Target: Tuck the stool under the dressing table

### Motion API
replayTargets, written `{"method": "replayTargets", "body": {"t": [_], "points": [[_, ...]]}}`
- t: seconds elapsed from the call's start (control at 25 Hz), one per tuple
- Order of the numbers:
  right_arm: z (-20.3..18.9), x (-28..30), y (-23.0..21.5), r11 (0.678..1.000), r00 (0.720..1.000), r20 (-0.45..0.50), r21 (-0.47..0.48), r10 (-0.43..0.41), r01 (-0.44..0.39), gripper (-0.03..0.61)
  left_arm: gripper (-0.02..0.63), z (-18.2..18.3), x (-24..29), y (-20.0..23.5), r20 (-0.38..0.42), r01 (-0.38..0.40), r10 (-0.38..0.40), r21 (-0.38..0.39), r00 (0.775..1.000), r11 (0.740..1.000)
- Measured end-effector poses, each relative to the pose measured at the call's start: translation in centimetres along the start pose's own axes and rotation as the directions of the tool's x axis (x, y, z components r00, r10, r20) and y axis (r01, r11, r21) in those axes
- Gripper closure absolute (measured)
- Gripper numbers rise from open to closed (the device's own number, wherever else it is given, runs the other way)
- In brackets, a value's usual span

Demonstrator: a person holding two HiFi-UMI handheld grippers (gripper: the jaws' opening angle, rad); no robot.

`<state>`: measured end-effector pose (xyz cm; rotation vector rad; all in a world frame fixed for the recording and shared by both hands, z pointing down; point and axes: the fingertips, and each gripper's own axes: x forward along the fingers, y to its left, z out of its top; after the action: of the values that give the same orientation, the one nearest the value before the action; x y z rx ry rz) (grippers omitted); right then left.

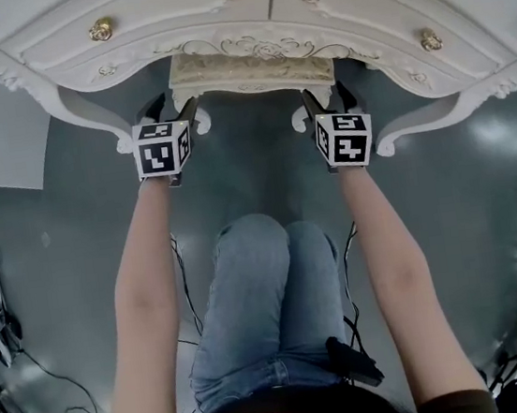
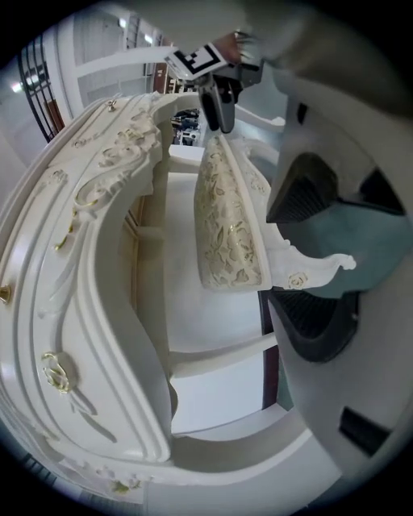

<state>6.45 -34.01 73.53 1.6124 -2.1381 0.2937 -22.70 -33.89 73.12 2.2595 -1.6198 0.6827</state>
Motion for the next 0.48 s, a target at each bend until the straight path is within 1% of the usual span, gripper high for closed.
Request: {"method": "replayTargets", "body": {"t": [0.12,0.2,0.24,0.36,0.44,0.48], "points": [[1.1,-1.2,0.4,1.0,0.999,-0.036,0.005,0.022,-0.022,0.291,0.371,0.7,-1.4,-0.3,-0.042,0.0,-0.001,-0.031,0.999,1.0],[1.6,-2.2,0.7,0.999,0.997,-0.069,0.007,0.036,-0.036,0.316,0.376,1.0,-2.6,-0.8,-0.066,0.001,-0.004,-0.05,0.998,0.999],[1.9,-2.8,1.0,0.999,0.995,-0.085,0.008,0.043,-0.043,0.336,0.389,1.3,-3.2,-0.9,-0.08,-0.002,-0.003,-0.057,0.997,0.998],[3.1,-4.4,1.5,0.998,0.989,-0.134,0.001,0.063,-0.063,0.363,0.461,2.0,-5.1,-1.1,-0.134,-0.007,-0.003,-0.078,0.991,0.997],[4.0,-5.6,1.7,0.998,0.984,-0.163,-0.007,0.068,-0.07,0.412,0.488,2.7,-6.5,-1.5,-0.161,0.0,-0.013,-0.085,0.987,0.996],[4.5,-6.3,1.8,0.997,0.982,-0.176,-0.009,0.069,-0.072,0.453,0.511,3.2,-7.3,-1.6,-0.168,0.006,-0.02,-0.083,0.986,0.997]]}}
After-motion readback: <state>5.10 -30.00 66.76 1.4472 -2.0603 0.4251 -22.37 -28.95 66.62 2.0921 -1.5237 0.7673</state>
